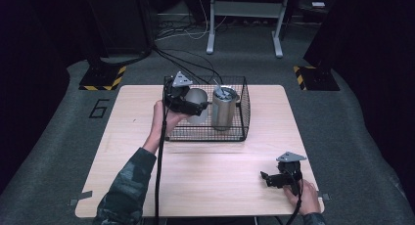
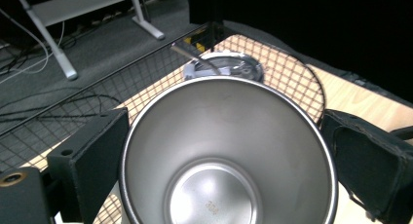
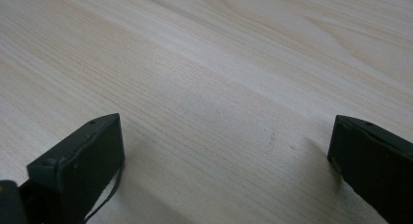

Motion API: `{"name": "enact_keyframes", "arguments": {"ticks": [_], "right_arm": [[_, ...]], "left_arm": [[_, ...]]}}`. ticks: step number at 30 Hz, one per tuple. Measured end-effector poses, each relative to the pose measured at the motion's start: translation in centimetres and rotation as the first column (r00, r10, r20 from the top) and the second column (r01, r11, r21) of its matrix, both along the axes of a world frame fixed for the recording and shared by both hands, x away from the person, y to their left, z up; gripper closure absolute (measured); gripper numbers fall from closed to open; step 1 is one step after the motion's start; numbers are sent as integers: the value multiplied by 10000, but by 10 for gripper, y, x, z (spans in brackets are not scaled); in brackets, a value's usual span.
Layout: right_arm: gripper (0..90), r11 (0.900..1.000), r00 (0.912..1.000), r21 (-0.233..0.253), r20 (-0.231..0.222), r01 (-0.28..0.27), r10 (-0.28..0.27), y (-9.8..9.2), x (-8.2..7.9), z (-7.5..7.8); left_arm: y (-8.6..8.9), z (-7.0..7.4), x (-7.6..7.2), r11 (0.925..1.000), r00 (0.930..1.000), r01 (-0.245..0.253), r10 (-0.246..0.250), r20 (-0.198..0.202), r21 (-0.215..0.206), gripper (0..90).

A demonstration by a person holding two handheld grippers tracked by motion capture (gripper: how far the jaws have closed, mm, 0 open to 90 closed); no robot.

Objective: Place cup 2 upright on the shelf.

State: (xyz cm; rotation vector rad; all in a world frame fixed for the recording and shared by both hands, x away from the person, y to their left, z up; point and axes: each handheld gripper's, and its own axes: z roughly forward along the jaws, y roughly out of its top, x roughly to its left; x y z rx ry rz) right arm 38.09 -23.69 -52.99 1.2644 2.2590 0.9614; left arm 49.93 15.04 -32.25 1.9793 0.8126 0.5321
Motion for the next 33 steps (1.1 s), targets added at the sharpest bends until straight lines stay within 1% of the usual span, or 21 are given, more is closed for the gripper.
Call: {"name": "enact_keyframes", "arguments": {"ticks": [4,6,8,13,14,15,22,25,26,28,29,33], "right_arm": [[0,10000,10000,-1,4,7,-7,0,0,0],[0,10000,10000,1,3,17,-17,0,0,0],[0,10000,10000,1,3,0,0,0,0,0],[0,10000,10000,53,-20,-5,5,0,0,0],[0,10000,10000,65,-23,-1,1,0,0,0],[0,10000,10000,57,-22,-3,4,0,0,0],[0,10000,10000,0,4,11,-11,0,0,0],[0,10000,10000,3,2,-4,4,0,0,0],[0,10000,10000,2,0,0,0,0,0,0],[0,10000,10000,1,7,19,-19,0,0,0],[0,10000,10000,0,-2,-4,4,0,0,0],[0,10000,10000,-3,7,6,-6,0,0,0]], "left_arm": [[1,-3,9,9998,9998,-176,176,-66,-25,63],[1,-4,12,9998,9998,-168,167,-142,-53,63],[1,-6,15,9998,9997,-207,206,-117,-48,63],[0,-10,23,9998,9997,-125,129,-223,167,63],[-1,-11,25,9998,9996,-114,118,-262,149,62],[0,-12,27,9997,9996,-100,106,-254,237,63],[-1,-22,40,9995,9988,-206,215,-432,223,62],[0,-26,44,9991,9980,-184,207,-598,393,62],[0,-28,46,9991,9979,-233,254,-603,359,62],[-1,-30,49,9988,9973,-242,271,-676,428,62],[-2,-34,51,9981,9967,-204,249,-769,588,62],[-3,-38,54,9971,9956,-203,269,-898,736,62]]}}
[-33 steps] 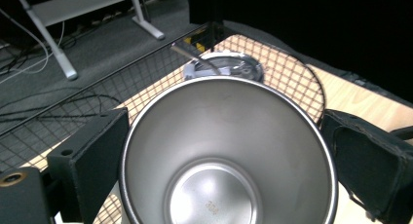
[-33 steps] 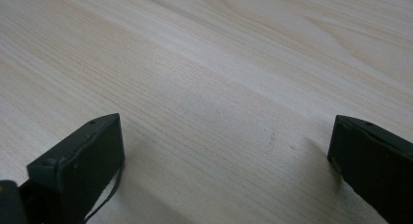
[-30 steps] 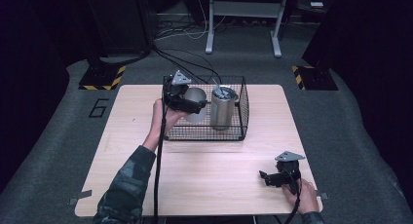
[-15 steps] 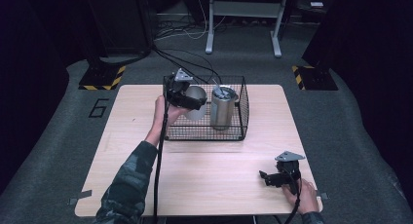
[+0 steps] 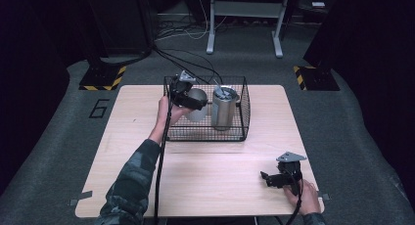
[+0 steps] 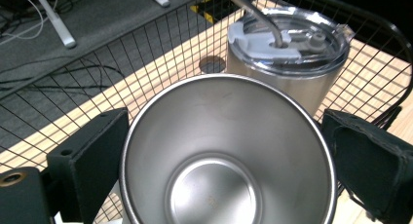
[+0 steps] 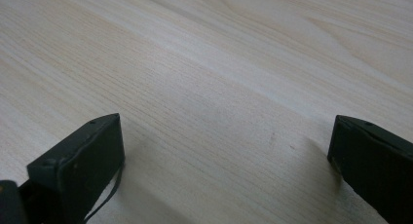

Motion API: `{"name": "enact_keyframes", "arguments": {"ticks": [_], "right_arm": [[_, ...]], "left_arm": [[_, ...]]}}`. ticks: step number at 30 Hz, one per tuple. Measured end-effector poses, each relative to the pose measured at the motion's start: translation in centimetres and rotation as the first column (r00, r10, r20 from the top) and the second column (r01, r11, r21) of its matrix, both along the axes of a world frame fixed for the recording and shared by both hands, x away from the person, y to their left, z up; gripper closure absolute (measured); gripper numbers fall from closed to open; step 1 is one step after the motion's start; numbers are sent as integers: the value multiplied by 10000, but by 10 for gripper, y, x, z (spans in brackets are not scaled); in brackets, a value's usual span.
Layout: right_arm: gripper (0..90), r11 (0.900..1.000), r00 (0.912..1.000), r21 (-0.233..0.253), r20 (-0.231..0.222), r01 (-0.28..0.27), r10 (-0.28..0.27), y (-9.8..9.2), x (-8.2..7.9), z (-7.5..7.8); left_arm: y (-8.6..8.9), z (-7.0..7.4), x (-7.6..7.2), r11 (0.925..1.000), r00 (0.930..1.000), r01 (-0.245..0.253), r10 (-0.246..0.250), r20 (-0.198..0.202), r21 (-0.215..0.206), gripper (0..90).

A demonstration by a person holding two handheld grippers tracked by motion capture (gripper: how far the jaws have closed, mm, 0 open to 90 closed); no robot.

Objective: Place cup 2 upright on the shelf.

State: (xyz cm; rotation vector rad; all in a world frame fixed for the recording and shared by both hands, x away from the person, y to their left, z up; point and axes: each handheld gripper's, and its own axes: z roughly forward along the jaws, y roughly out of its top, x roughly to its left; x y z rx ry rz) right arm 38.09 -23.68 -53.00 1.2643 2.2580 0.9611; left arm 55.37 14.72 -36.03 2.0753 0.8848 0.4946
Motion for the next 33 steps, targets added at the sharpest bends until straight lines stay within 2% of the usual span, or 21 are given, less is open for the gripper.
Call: {"name": "enact_keyframes", "arguments": {"ticks": [6,9,26,33], "right_arm": [[0,10000,10000,46,-25,-13,13,0,0,0],[0,10000,10000,57,-23,-10,10,0,0,0],[0,10000,10000,5,-5,-7,7,0,0,0],[0,10000,10000,0,-1,5,-5,0,0,0]], "left_arm": [[-1,-8,7,9999,9996,-54,58,-265,136,62],[-1,-12,9,9999,9993,-131,132,-344,33,62],[0,-41,21,9983,9946,-247,299,-993,535,61],[-1,-44,23,9981,9936,-177,242,-1105,593,61]]}}
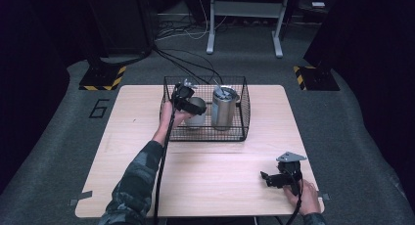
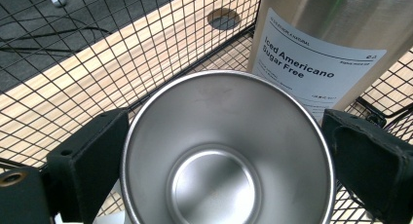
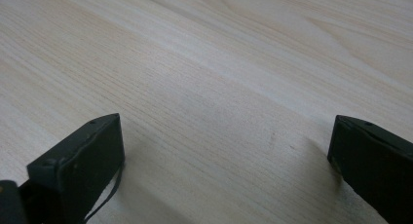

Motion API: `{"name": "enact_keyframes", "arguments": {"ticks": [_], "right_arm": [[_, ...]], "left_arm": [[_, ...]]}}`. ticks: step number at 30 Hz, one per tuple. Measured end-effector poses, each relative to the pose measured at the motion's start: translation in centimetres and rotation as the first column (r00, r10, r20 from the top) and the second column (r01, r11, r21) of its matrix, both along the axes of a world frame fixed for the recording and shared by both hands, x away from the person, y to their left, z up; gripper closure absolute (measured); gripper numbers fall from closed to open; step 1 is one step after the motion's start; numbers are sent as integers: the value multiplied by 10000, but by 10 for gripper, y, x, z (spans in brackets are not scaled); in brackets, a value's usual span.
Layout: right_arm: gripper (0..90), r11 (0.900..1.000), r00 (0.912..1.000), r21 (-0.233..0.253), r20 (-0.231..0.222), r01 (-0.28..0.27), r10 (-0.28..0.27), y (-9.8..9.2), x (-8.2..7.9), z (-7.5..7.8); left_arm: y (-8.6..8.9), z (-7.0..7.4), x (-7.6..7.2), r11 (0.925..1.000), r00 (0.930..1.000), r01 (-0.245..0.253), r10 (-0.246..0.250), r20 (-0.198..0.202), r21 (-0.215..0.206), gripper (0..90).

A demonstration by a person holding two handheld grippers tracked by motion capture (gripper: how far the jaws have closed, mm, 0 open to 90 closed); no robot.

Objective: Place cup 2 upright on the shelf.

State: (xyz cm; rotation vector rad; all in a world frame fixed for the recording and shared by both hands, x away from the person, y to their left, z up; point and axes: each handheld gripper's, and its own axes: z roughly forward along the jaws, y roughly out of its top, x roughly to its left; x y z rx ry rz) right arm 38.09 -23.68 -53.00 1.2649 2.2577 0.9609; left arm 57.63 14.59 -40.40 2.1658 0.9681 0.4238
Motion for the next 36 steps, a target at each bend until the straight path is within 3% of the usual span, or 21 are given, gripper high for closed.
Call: {"name": "enact_keyframes", "arguments": {"ticks": [19,36], "right_arm": [[0,10000,10000,20,-18,27,-27,0,0,0],[0,10000,10000,20,-18,28,-28,0,0,0]], "left_arm": [[-4,-13,6,9994,9980,-94,114,-622,324,60],[-4,-15,5,9991,9975,-163,189,-681,391,57]]}}
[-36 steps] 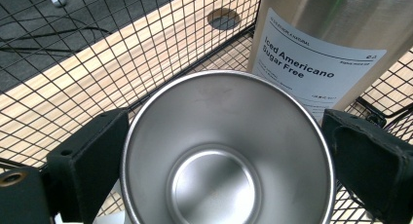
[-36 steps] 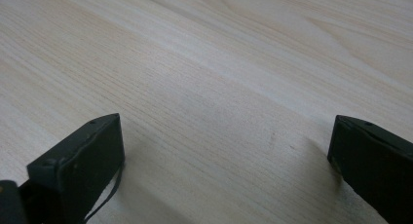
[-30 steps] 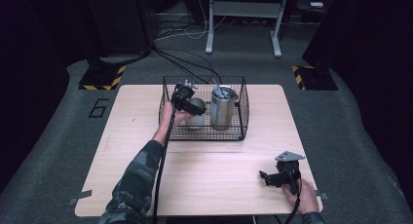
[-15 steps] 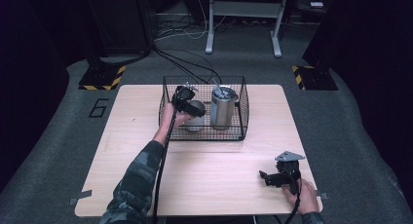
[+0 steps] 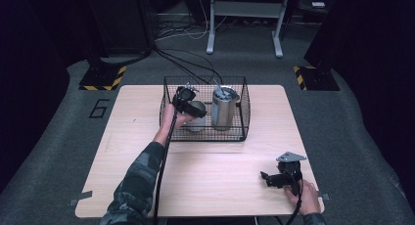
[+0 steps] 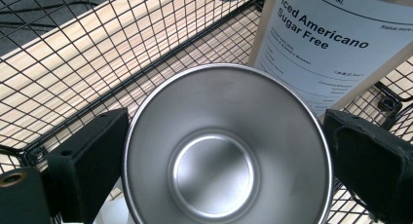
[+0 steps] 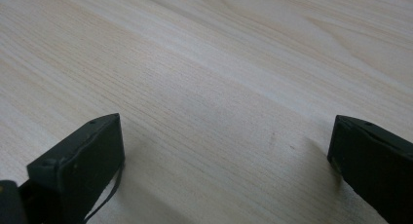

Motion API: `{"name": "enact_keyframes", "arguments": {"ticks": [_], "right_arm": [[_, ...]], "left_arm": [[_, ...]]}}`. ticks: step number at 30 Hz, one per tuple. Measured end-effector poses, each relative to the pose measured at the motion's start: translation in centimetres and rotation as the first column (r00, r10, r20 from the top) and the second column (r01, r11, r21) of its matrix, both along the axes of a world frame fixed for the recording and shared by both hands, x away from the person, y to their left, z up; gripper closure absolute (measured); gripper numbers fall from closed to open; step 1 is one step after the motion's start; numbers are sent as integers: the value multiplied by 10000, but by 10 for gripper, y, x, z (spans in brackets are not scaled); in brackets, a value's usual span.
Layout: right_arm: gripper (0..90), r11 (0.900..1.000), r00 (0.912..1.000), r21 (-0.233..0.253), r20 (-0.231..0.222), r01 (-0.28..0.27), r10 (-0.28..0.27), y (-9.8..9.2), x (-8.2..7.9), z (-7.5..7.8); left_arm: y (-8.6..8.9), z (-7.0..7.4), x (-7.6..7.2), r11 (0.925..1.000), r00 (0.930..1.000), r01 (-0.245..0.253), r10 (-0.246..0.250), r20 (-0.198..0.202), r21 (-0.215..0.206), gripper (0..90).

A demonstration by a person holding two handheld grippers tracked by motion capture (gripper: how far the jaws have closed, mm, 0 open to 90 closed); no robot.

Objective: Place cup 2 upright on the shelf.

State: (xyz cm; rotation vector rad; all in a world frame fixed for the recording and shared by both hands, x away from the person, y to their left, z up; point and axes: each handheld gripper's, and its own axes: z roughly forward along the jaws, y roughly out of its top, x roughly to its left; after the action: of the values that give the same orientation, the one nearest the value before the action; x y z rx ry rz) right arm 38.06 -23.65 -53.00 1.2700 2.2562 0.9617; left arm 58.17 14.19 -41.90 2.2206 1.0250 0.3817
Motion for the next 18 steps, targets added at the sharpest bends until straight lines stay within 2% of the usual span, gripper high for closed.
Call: {"name": "enact_keyframes", "arguments": {"ticks": [5,10,18], "right_arm": [[0,10000,10000,-34,16,-37,37,0,0,0],[0,10000,10000,1,0,0,0,0,0,0],[0,10000,10000,56,-24,-16,16,0,0,0]], "left_arm": [[1,0,-1,9998,9999,-135,135,-44,-132,56],[4,1,-1,9987,9998,-207,206,-18,-474,49],[7,18,-10,9981,9986,-56,89,530,-613,7]]}}
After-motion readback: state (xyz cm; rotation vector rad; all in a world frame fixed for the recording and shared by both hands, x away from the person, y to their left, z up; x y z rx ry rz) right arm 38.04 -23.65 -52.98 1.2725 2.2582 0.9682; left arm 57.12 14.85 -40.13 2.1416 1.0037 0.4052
